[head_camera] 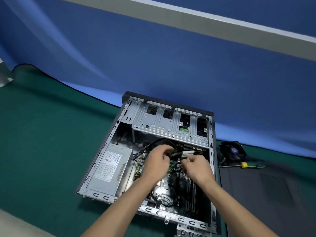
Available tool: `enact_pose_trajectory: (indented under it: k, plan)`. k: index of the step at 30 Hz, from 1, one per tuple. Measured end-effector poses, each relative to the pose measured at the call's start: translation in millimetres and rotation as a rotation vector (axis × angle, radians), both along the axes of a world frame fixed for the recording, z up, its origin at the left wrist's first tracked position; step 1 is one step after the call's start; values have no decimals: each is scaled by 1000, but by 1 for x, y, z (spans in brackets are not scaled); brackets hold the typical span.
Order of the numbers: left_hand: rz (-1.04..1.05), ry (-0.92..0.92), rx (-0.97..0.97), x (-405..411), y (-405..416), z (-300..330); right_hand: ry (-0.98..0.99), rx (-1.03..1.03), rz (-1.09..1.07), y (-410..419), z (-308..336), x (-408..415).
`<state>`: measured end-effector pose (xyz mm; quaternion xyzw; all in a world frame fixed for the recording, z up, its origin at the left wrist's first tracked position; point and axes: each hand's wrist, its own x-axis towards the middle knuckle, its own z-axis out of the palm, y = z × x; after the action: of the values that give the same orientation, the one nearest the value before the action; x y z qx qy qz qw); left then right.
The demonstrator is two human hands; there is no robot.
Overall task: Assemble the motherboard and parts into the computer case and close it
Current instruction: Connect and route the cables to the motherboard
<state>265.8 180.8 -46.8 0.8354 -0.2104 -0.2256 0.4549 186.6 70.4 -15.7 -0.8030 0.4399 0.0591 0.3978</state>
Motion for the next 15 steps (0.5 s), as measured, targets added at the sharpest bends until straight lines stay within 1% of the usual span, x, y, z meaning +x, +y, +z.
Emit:
enact_pose_trajectory:
  k: [2, 3, 5, 7, 9, 12, 15]
  plan:
    - [-123, 42, -1, -1, -8, 1, -32, 24, -9, -1, -1, 0]
    - [-138, 54, -3, -2, -10, 0, -45, 26, -5, -1, -2, 0]
    - [-117, 63, -25, -3, -13, -4, -64, 33, 15, -2, -1, -2]
    - [-81, 95, -59, -4, -13, -10, -85, 110, 8, -1, -1, -3]
    - [-48, 157, -90, -3, -12, -15, -110, 227, -58, -1, -2, -5]
    - [-2, 222, -106, -2, -9, -19, -193, 352, -229, -1, -1, -5]
    - [48, 167, -46, -1, -8, -23, -271, 454, -371, 1, 3, -2]
